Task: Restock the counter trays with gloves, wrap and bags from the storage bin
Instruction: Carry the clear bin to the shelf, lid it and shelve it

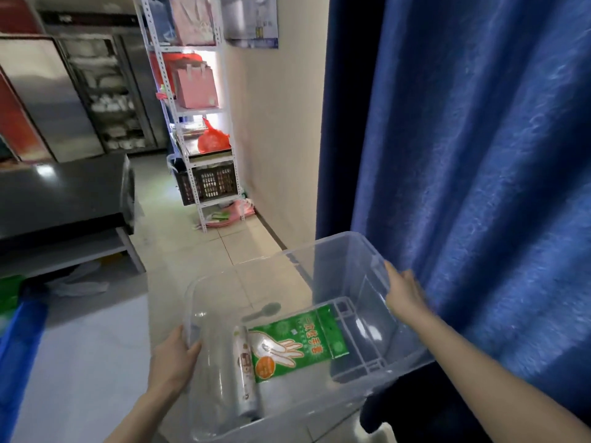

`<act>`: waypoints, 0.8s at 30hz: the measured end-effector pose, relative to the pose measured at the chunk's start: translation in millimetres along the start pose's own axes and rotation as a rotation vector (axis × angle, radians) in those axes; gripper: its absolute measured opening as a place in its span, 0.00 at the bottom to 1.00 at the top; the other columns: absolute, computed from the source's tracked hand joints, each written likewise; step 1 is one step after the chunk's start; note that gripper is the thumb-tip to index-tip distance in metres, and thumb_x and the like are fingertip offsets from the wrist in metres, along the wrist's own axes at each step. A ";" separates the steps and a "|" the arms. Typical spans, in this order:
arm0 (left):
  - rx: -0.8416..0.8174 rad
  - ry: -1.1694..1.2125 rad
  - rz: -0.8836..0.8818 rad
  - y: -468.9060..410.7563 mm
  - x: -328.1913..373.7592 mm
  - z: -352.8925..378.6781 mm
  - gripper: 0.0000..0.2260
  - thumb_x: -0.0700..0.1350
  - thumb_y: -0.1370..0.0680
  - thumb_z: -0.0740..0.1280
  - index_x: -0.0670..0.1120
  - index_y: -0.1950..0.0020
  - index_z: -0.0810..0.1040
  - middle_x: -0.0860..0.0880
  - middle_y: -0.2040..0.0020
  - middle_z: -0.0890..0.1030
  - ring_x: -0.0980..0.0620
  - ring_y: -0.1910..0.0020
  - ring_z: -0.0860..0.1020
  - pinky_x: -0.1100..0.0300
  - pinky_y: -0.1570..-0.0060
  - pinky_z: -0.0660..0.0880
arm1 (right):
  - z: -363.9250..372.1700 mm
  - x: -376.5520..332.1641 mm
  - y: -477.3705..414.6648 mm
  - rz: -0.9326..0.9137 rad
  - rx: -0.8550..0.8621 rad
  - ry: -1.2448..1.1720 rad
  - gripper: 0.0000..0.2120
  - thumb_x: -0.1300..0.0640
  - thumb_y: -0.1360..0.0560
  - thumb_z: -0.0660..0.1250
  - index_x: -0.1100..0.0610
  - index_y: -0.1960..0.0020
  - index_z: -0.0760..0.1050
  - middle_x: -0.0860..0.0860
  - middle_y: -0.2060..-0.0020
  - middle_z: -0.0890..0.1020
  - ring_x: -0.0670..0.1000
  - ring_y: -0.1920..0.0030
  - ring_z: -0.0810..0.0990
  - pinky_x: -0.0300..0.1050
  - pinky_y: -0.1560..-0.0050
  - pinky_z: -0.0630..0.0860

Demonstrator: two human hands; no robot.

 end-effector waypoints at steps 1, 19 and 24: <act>-0.003 -0.001 -0.025 -16.3 -1.2 7.3 0.16 0.46 0.25 0.69 0.40 0.41 0.76 0.35 0.53 0.83 0.34 0.52 0.80 0.51 0.60 0.69 | 5.5 -8.7 -18.9 -0.007 -0.002 0.005 0.34 0.62 0.27 0.58 0.44 0.25 0.51 0.60 0.40 0.67 0.63 0.42 0.72 0.53 0.43 0.70; 0.067 -0.012 -0.235 -363.8 16.2 77.6 0.14 0.42 0.22 0.64 0.39 0.38 0.73 0.30 0.47 0.80 0.30 0.49 0.78 0.45 0.51 0.73 | 119.5 -182.2 -363.9 0.023 -0.141 -0.068 0.25 0.55 0.22 0.54 0.47 0.25 0.54 0.58 0.40 0.67 0.61 0.43 0.72 0.53 0.44 0.71; 0.120 -0.009 -0.327 -452.5 14.6 88.0 0.16 0.43 0.22 0.64 0.42 0.35 0.71 0.31 0.51 0.80 0.31 0.51 0.78 0.46 0.53 0.73 | 147.6 -252.9 -471.7 -0.107 -0.090 0.001 0.17 0.42 0.21 0.54 0.51 0.41 0.71 0.54 0.51 0.75 0.54 0.60 0.74 0.45 0.63 0.69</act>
Point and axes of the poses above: each hand's wrist, its own y-axis away from the middle knuckle, its own z-axis out of the palm, x = y × z, the point moved 8 cm from there along -y, towards the middle knuckle
